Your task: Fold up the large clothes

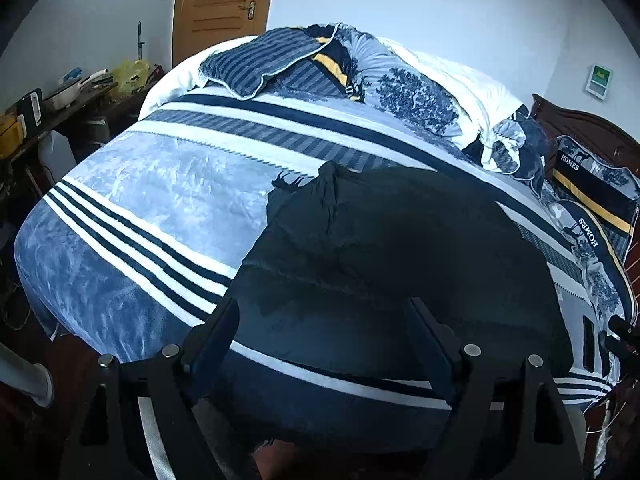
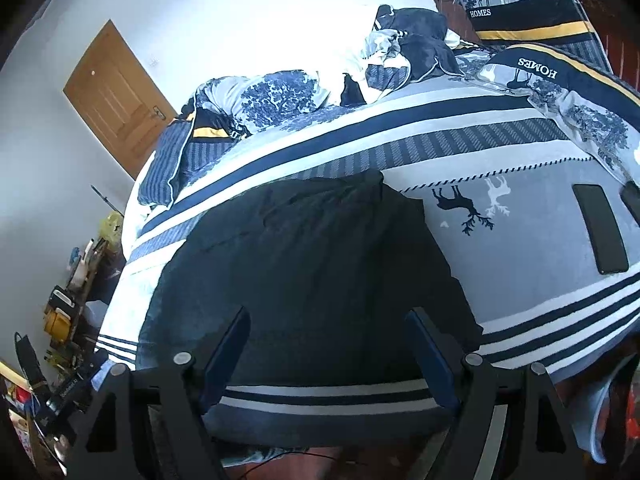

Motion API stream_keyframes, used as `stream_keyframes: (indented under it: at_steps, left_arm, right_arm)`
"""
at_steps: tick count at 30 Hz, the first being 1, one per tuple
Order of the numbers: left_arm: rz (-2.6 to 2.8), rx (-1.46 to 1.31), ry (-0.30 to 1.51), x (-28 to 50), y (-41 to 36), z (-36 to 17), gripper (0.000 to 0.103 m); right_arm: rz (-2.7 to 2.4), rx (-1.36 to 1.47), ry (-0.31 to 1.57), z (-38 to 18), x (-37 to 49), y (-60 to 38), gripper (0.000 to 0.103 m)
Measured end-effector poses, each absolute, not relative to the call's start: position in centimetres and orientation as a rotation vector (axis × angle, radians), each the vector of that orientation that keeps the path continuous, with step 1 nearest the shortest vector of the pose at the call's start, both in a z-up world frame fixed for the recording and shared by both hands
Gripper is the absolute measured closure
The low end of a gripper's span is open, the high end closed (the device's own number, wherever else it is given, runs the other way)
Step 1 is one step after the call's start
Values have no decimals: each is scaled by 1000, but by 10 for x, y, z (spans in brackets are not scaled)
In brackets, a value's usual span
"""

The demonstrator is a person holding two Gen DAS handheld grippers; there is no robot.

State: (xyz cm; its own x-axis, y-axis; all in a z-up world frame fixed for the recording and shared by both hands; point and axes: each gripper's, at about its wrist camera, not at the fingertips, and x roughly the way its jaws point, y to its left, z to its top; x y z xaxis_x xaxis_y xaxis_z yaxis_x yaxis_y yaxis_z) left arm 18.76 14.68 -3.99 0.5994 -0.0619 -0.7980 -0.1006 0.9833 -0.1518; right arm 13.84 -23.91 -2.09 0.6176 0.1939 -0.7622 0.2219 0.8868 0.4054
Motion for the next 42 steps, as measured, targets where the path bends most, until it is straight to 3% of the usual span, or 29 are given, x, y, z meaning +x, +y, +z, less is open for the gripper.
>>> stream_keyframes:
  at_steps: [14,17,18,22,23,24,25,26,35,36,38,39,42]
  left_arm:
    - [120,-179,1067,236,173,-108,19]
    - [106,-228,1069,232,176,-120,23]
    - [100,-236,1059,229,176,-124,30]
    - [90,-216,1045,227,177,-130,81]
    - [86,-229,1044,228,179,-130,87]
    - [81,-250,1044,229,181,-129,97]
    - [76,-260,1037,229,182,-127,98]
    - [78,-248,1024,229,181,-123,99]
    - [159,-212,1071,233,187,-129,96]
    - [154,-224,1060,229,188,-124,87]
    - [142,-231,1029,223,191,-115,56]
    - [156,-226,1007,217,192,-109,34]
    - [158,-218,936,204,191,-90,29]
  right_arm:
    - [-71,649,1003,-110,142,-300,21]
    - [-106,644,1008,-126,146,-299,35]
    - [-108,625,1023,-128,148,-295,52]
    - [-125,534,1032,-127,153,-285,73]
    - [-130,534,1039,-129,153,-285,77]
    - [-143,534,1047,-131,152,-286,89]
    - [-155,539,1050,-133,152,-287,98]
    - [-168,543,1050,-133,151,-289,101]
    - [-278,467,1105,-138,149,-283,103]
    - [-265,477,1089,-135,145,-283,102]
    - [-224,518,1049,-130,136,-286,102]
    - [-210,535,1037,-128,134,-286,101]
    - [-151,601,1002,-123,126,-286,100]
